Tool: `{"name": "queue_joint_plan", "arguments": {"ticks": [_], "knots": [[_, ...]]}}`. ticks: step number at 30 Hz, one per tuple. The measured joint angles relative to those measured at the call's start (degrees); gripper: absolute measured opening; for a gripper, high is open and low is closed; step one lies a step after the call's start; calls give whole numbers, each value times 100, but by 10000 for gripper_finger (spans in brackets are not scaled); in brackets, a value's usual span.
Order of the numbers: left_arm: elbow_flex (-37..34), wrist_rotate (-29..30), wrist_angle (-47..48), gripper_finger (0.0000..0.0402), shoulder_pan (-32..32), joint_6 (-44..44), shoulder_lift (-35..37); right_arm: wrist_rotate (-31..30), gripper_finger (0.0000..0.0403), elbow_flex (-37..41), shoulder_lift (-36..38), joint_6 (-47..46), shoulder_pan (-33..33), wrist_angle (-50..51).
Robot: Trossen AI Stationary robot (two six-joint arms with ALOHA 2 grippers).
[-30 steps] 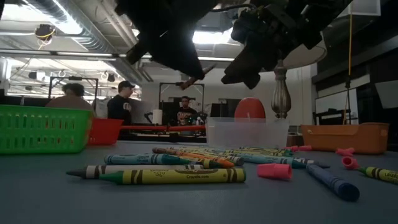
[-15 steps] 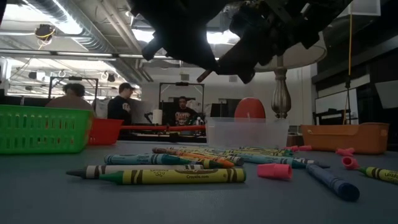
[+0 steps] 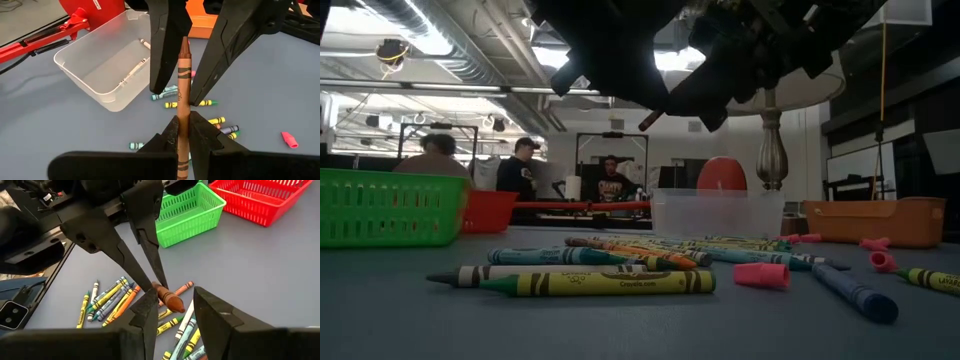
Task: Sort crayons
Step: Put the brown crayon into the orange bin
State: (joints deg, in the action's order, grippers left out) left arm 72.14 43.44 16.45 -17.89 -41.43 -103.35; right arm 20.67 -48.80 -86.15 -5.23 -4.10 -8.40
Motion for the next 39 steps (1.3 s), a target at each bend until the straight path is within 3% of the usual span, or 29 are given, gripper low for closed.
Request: {"name": "queue_joint_plan", "arguments": {"ticks": [13, 25, 33, 39], "knots": [[0, 54, 0, 7, 0, 5, 0, -1, 115, 0, 0, 2, 0, -175], [0, 28, 25, 7, 132, 31, 0, 14, 16, 0, 0, -2, -2, -184], [0, 17, 35, 7, 203, 26, 0, -13, 31, 0, 0, -35, -7, -180], [0, -307, 50, 28, 312, 217, 0, -176, 13, 0, 0, -31, -9, -128]]}}
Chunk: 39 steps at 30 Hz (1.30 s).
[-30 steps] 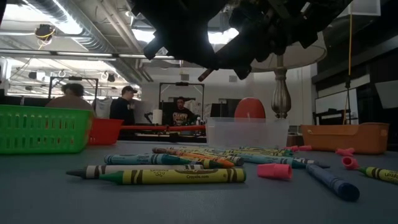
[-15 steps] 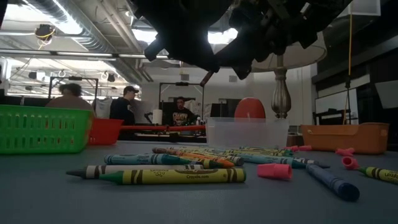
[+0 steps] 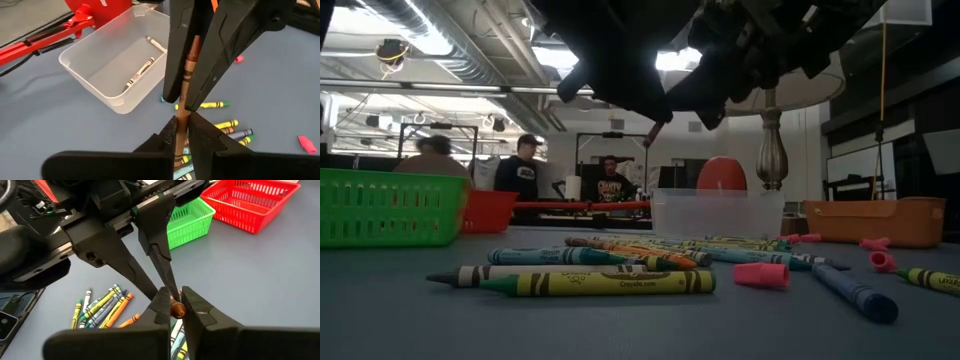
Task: Sort crayons
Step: Put the brown crayon into the orange bin
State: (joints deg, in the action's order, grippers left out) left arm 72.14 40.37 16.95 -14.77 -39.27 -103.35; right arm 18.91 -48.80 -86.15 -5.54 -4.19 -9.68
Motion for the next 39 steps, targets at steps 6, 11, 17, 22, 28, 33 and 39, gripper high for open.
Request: {"name": "queue_joint_plan", "arguments": {"ticks": [6, 11, 17, 22, 28, 33, 39], "knots": [[2, -487, 1, 92, 109, 73, 0, -188, 23, 1, 196, 28, 2, 569], [2, -544, 9, 132, 159, 133, 0, -463, 16, 1, 719, 66, 4, 1556], [2, -555, 13, 148, 205, 599, 0, -1337, 22, 0, 1569, 104, 4, 3245], [2, -555, 13, 148, 299, 840, 0, -2130, 21, 0, 2136, -348, 4, 4616], [2, -555, 31, 139, 399, 845, 0, -2684, 17, 0, 2515, -1266, 2, 6084], [2, -556, 39, 133, 405, 850, 0, -2845, 26, 0, 2515, -1993, 4, 7330], [2, -557, 46, 132, 400, 1050, 0, -3287, 19, 2, 2480, -2500, 2, 8037]]}}
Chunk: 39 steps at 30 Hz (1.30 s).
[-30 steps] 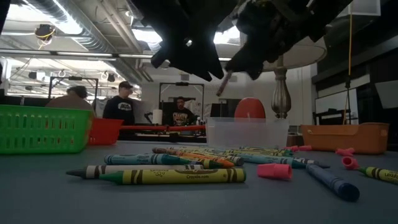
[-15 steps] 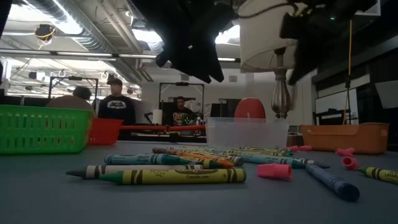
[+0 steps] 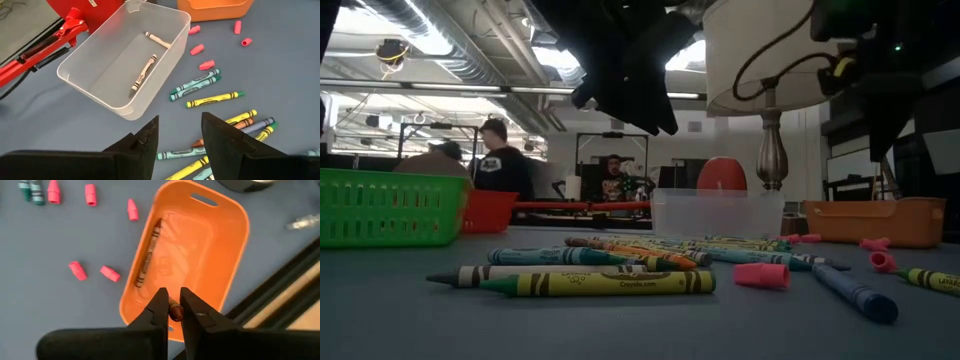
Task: Sort crayons
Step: Put the brown crayon into the orange bin, then put the orange crayon into the red bin
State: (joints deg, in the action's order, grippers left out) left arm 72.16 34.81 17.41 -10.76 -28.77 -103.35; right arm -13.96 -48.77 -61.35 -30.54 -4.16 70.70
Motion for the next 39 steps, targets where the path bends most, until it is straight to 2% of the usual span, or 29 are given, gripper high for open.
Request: {"name": "queue_joint_plan", "arguments": {"ticks": [7, 17, 22, 30, 39], "knots": [[0, -93, 16, 133, 0, 96, 0, -45, 41, 0, -6, 90, 0, 11], [0, -1171, 16, 124, 0, 1000, 0, -45, 51, 0, -6, 100, 0, 11], [0, -1564, 84, 120, 8, 1538, 0, -43, 75, 0, -6, 100, 0, 2], [0, -2745, 721, 120, 70, 1884, 0, -48, 116, 0, -6, 100, 0, -57], [0, -3564, 1396, 120, 13, 2103, -2, -52, 118, 0, -6, 102, 0, -378]]}}
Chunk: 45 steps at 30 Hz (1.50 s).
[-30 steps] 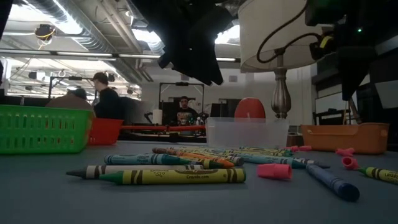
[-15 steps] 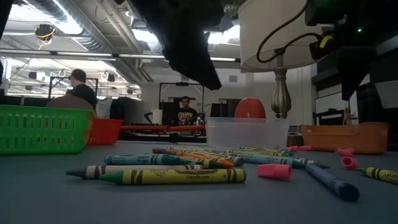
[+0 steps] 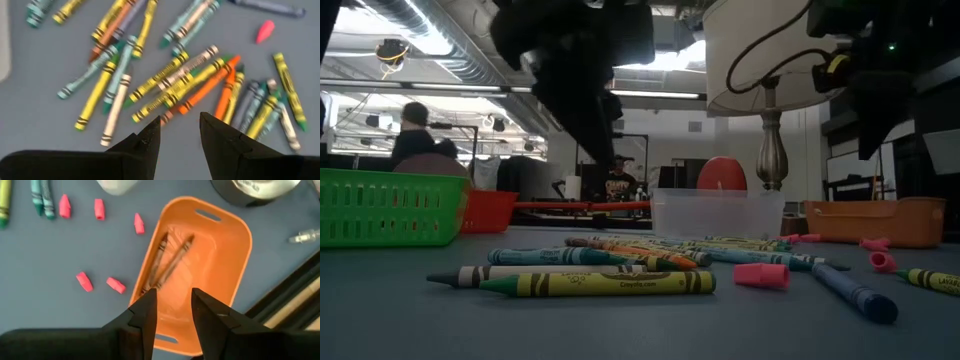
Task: Sort crayons
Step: Put the orange crayon into the red bin
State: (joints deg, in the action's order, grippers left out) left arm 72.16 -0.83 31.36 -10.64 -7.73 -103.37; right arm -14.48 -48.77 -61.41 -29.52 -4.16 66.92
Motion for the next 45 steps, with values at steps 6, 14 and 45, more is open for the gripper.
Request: {"name": "queue_joint_plan", "arguments": {"ticks": [6, 14, 45], "knots": [[-1, -62, 127, 120, -149, 88, -59, 4, 118, 0, 0, 0, 0, -349], [-374, -62, -233, 120, -344, 84, -171, 9, 118, 0, -2, 2, 0, -554], [-922, 14, -1037, 110, -489, 403, -446, 26, 117, 0, 0, 0, 0, -770]]}}
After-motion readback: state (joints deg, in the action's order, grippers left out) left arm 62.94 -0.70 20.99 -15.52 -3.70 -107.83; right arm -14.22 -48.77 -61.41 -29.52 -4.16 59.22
